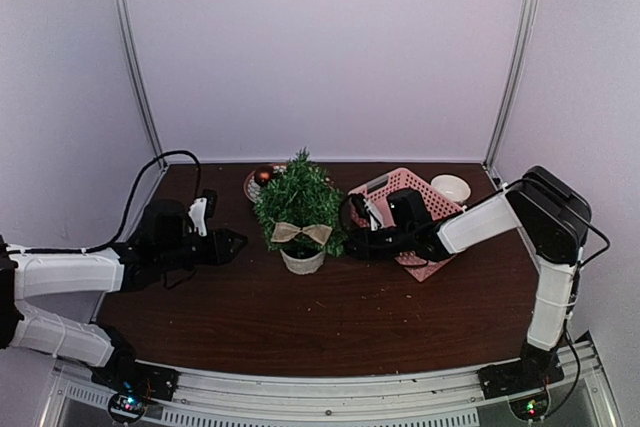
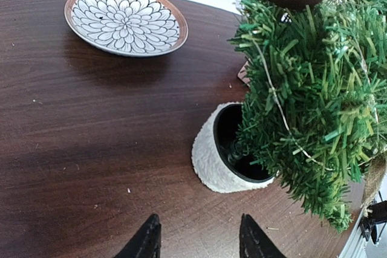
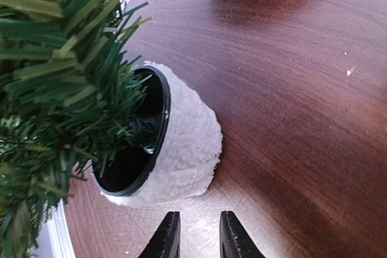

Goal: Decorate the small christmas tree

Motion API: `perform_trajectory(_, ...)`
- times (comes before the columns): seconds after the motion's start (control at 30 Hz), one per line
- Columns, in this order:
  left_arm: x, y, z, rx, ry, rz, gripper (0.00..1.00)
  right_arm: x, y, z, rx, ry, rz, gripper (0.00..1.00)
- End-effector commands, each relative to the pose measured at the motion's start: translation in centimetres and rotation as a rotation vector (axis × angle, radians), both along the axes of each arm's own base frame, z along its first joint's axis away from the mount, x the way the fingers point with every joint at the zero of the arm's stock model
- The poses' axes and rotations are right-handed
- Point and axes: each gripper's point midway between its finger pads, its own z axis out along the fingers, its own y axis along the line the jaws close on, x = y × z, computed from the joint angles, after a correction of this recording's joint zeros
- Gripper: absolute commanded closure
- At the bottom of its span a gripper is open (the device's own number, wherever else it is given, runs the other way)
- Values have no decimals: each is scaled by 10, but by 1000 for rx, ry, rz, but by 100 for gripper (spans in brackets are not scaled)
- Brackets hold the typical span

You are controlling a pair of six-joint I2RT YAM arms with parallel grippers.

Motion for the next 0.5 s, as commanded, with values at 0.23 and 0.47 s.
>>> perform_trajectory(0.23,9,-3,16,-34,-56,-6,56,12,-21,13,-23,-57,-143,77)
perform_trajectory(0.47,9,-2,17,-34,-58,-1,56,34,-67,0,-164,-69,-303,76)
